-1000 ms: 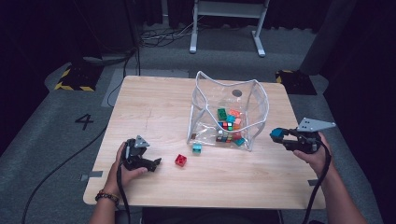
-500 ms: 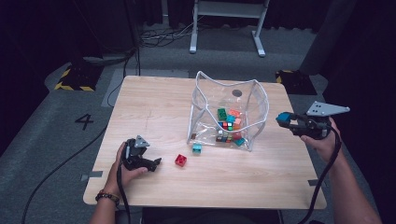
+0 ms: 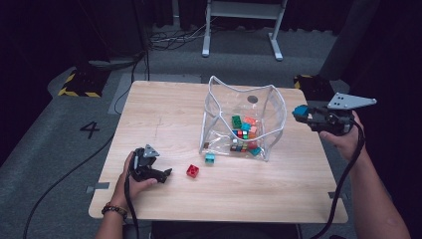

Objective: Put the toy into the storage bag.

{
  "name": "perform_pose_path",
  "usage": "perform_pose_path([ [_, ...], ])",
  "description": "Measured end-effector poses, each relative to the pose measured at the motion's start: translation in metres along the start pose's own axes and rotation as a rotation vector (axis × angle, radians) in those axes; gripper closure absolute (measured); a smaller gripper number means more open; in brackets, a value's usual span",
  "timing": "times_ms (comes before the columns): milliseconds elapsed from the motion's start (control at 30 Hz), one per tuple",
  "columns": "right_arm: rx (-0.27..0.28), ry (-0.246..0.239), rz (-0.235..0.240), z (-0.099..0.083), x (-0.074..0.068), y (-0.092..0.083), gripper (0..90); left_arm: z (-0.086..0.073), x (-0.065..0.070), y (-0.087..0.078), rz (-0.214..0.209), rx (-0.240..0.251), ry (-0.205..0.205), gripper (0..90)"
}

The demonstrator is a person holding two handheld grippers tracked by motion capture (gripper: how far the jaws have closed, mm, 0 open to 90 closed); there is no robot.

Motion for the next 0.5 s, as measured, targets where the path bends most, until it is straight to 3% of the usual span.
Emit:
perform_pose_path([
  [233,0.019,-0.005,0.018,0.018,-0.005,0.003,59.1,0.0,-0.001,0.0,0.005,0.001,0.005,0.1],
  [500,0.006,-0.019,0.053,0.036,-0.011,0.024,59.1,0.0,-0.001,0.0,0.005,0.001,0.005,0.1],
])
Point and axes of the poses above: each handheld gripper's, and its own axes: y roughly forward along the jaws, z roughly out of its top, x roughly to its right, the point moved 4 cm from there along y, roughly forward along the jaws, and after that the axes turned 14 degrees about y, right-handed, at the moved point
